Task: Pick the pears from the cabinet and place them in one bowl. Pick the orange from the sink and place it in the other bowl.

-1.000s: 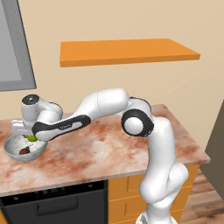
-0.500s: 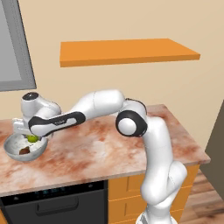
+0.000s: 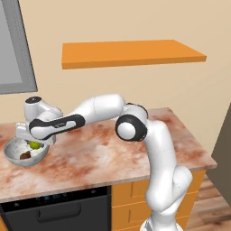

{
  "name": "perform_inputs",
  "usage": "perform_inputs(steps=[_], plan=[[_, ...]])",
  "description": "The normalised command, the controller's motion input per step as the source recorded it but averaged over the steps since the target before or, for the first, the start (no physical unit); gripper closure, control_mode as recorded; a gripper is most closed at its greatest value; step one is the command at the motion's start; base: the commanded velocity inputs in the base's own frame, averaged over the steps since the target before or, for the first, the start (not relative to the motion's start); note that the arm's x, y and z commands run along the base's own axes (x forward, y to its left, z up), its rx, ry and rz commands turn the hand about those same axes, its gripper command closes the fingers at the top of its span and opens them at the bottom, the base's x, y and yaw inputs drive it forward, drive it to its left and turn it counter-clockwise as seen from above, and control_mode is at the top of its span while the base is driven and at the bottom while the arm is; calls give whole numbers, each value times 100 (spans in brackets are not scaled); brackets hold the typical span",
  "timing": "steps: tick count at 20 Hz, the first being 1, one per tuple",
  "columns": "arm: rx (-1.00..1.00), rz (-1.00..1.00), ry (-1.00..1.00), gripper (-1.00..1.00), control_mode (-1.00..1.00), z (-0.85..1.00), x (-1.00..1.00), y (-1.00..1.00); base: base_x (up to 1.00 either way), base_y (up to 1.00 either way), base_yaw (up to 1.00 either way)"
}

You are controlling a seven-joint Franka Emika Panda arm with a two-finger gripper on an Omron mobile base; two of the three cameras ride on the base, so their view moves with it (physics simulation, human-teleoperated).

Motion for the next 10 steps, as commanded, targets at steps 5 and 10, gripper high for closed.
perform_inputs(steps=[5,10], plan=[[0,-7,8,100,-100,-13,6,3,0,0,0],[0,-8,5,100,-100,-8,4,7,0,0,0]])
